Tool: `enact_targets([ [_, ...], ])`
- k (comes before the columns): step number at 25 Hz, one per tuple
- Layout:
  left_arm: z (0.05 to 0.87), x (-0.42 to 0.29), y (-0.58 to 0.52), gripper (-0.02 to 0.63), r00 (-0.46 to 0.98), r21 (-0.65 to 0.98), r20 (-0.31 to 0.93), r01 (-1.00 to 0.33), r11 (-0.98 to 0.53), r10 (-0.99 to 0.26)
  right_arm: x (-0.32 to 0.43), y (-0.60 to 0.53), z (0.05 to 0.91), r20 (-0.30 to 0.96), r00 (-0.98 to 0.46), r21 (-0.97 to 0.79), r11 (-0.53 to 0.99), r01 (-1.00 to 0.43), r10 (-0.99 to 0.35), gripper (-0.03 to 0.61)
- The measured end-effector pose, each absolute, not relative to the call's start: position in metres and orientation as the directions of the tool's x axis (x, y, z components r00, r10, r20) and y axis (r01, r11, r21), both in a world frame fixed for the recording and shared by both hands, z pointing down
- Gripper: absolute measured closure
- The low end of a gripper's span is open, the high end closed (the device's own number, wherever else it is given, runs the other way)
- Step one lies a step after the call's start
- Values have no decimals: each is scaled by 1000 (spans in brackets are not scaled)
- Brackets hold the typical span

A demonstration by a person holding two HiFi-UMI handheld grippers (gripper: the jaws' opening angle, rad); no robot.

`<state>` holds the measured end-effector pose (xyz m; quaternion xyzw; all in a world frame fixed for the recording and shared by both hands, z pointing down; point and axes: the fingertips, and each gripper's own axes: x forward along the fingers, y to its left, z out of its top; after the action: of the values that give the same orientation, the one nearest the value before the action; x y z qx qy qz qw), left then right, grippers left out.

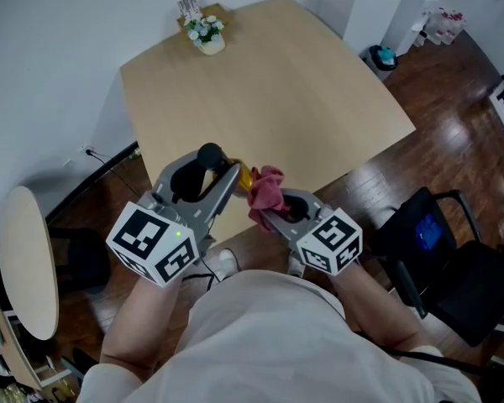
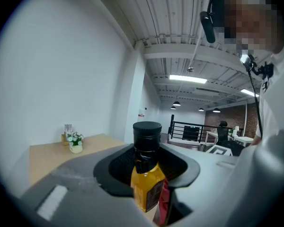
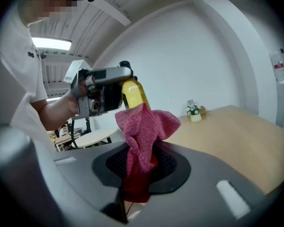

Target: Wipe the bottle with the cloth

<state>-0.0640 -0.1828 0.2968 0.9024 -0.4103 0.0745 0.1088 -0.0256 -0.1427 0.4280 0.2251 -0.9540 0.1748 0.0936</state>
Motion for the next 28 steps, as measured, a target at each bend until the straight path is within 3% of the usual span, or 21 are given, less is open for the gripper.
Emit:
enact_targets([
  [6,299,-68,-186,462,642,163,232,-766,-622,-731,-5,-142,481,406,-822,-255,815,-521,-399,491],
  [28,515,-98,-223,462,281,-2,388,-952,-306,-878,129,-122,463,464,-771,-178,807,-563,-435,491],
])
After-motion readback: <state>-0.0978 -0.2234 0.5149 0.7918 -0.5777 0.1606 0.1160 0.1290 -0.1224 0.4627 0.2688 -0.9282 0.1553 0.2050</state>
